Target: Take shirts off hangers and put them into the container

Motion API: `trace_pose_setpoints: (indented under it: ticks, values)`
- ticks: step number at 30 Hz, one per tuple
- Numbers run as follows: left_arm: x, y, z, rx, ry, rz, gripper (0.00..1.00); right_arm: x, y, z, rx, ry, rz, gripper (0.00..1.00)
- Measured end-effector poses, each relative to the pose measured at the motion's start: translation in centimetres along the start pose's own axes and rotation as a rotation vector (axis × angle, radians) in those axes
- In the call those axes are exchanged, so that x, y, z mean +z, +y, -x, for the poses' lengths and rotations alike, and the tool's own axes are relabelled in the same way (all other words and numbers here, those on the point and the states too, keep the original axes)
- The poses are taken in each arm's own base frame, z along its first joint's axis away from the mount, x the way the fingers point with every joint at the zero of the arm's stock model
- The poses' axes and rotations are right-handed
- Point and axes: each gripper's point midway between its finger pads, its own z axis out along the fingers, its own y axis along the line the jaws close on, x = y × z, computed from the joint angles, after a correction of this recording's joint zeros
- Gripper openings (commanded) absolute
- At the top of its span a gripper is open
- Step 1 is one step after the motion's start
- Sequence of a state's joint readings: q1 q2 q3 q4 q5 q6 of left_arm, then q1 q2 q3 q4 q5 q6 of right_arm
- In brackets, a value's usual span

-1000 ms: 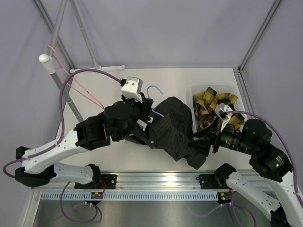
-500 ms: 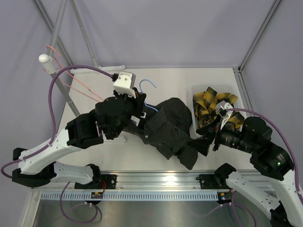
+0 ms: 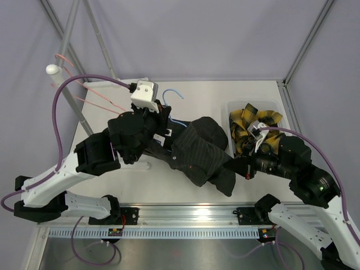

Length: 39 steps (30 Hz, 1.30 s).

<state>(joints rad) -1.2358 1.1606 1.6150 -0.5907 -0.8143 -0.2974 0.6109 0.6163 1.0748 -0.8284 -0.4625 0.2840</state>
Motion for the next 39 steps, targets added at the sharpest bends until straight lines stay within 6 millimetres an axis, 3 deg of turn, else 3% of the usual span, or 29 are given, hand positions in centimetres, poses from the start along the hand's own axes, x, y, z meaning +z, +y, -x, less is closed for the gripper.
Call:
trace_pose_setpoints:
  ticks: [10,14,17,19,21,23,25,35,39]
  values:
    - [0.0,1.8,1.9,0.011,-0.030,0.044,0.00,-1.4,0.5,-0.2,0.000,-0.037,-0.004,0.00]
    - [-0.4,2.4,2.3,0.002,-0.041,0.050,0.00,-3.1,-0.3,0.6,0.026,-0.120,-0.093,0.00]
    - [-1.1,3.0,2.6,-0.016,-0.055,0.045,0.00,-6.5,-1.3,2.9,0.076,-0.316,-0.221,0.00]
    - [-1.7,3.3,3.2,-0.040,-0.073,0.036,0.00,-10.1,-2.1,4.0,0.131,-0.503,-0.303,0.00]
    - [-2.1,2.3,3.8,-0.086,-0.089,-0.022,0.00,-13.8,-1.8,4.2,0.181,-0.663,-0.305,0.00]
    - [-2.3,0.8,4.0,-0.108,-0.087,-0.091,0.00,-15.5,-1.6,4.5,0.218,-0.734,-0.306,0.00]
    - [-2.1,0.4,3.9,-0.104,-0.082,-0.099,0.00,-15.3,-2.0,4.6,0.246,-0.732,-0.327,0.00]
    - [-2.6,0.6,5.9,-0.111,-0.110,-0.115,0.00,-10.3,-5.3,2.8,0.371,-0.623,-0.401,0.00]
    - [-3.0,0.7,6.6,-0.124,-0.113,-0.135,0.00,-6.1,-5.5,2.8,0.381,-0.507,-0.363,0.00]
